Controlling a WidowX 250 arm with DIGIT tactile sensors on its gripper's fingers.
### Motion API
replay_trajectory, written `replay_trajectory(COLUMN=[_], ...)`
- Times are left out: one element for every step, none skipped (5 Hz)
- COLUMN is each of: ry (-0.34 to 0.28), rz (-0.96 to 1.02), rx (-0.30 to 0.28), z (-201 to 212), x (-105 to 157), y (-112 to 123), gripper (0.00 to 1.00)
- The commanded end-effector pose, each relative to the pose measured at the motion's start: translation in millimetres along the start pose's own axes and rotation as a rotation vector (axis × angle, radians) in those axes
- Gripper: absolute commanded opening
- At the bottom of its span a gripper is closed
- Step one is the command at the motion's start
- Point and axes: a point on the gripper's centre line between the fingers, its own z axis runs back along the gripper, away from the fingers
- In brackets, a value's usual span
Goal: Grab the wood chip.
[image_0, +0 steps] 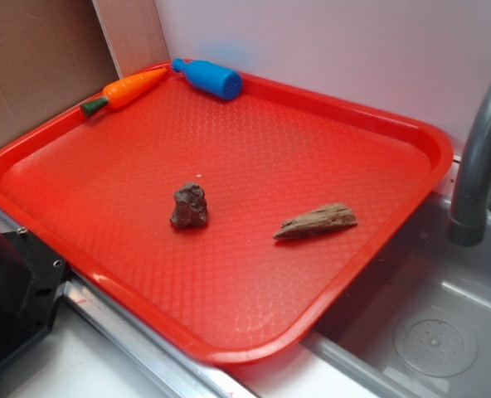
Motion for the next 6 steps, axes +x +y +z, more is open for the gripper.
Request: replay_trajectory(ry=[-0.009,-0.009,-0.009,0.110,0.115,0.103], rz=[0.001,0.001,0.001,-0.144,-0.271,-0.374], rx=[-0.001,-0.001,-0.001,0.027,0.018,0.000], z=[3,3,3,-51,-90,-120], x=[2,2,2,21,31,40], y=[0,0,0,-24,-51,-68], gripper=[1.00,1.00,1.00,1.00,1.00,1.00])
